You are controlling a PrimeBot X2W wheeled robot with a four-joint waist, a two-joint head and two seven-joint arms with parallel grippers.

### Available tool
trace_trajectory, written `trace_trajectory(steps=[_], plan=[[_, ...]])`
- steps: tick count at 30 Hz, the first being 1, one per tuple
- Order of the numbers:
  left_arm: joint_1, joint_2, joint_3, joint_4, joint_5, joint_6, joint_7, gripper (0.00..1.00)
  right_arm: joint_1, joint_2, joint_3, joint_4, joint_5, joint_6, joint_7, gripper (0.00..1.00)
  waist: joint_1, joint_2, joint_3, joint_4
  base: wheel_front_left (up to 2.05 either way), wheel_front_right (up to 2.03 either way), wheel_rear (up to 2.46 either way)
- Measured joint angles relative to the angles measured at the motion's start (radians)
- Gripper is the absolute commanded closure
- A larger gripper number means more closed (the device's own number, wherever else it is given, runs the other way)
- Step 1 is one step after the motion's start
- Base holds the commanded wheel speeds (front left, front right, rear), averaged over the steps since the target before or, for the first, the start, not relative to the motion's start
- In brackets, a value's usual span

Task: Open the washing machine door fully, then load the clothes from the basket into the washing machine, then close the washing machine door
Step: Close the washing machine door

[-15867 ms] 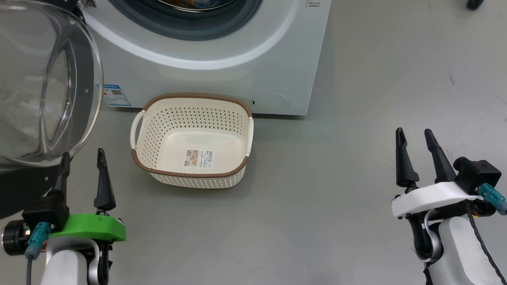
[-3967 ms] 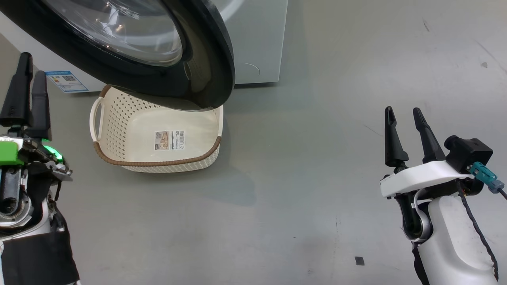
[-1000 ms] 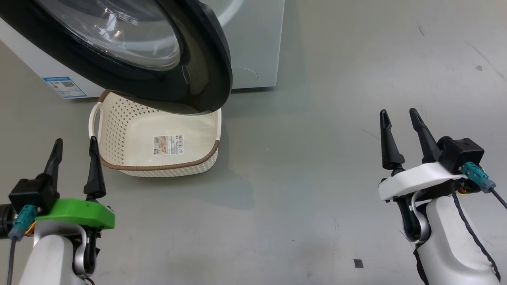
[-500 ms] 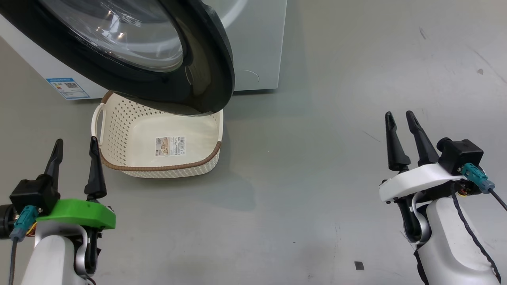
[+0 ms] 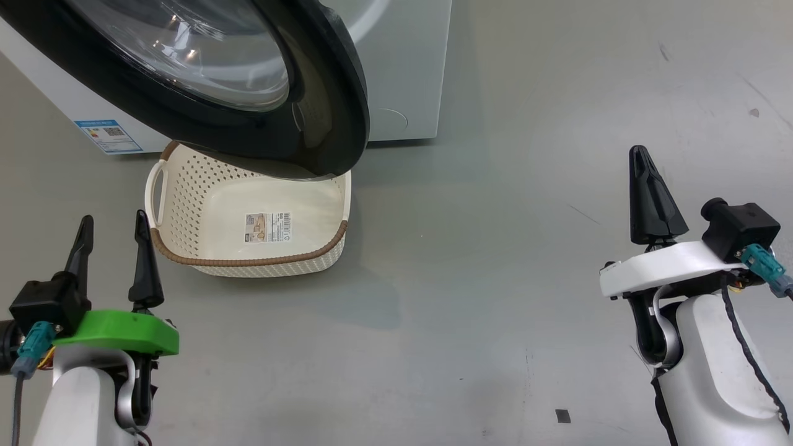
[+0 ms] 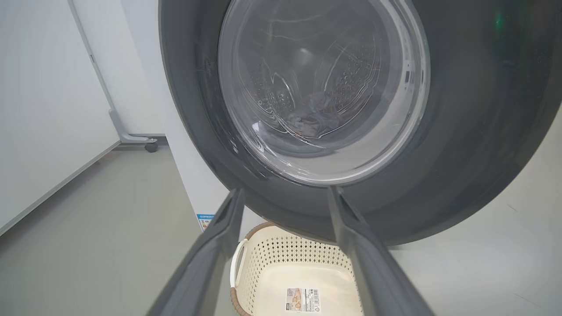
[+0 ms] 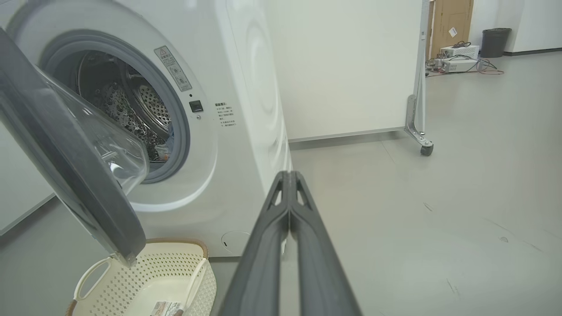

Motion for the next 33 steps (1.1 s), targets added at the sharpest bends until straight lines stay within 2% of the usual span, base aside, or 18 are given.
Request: trace_trajectory(steps=[5,8,12,21,27,33], plan=[[-0.001,-0.007,0.002,-0.002,0.005,-0.003,0.0,0.0,-0.018,0.002,0.024,-0.066,0.004,0.0,0.0,1.0,0.0,0.0,0.002,0.003,0.0,0.0,0.0],[-0.004,-0.008,0.006,-0.003,0.009,-0.009,0.0,0.0,-0.085,0.001,0.065,-0.167,-0.009,0.0,0.0,1.0,0.0,0.0,0.002,0.005,0.0,0.0,0.0],[-0.013,-0.014,-0.001,-0.002,0.012,-0.01,0.0,0.0,-0.125,0.0,0.146,-0.233,-0.019,0.0,0.0,1.0,0.0,0.0,0.001,0.011,0.0,0.0,0.0],[-0.015,-0.036,-0.019,0.002,0.018,-0.019,0.0,0.0,-0.158,-0.047,0.396,-0.27,-0.022,0.0,0.005,1.0,0.0,0.0,-0.001,0.047,0.0,0.0,0.0],[-0.035,-0.044,-0.031,0.003,0.018,-0.027,0.0,0.0,-0.166,-0.096,0.616,-0.271,0.018,0.0,0.061,1.0,0.0,0.0,0.007,0.08,0.0,0.0,0.0],[-0.047,-0.051,-0.053,0.004,0.018,-0.028,0.0,0.0,-0.172,-0.153,0.78,-0.241,0.066,0.0,0.132,1.0,0.0,0.0,0.022,0.123,0.0,0.0,0.0]])
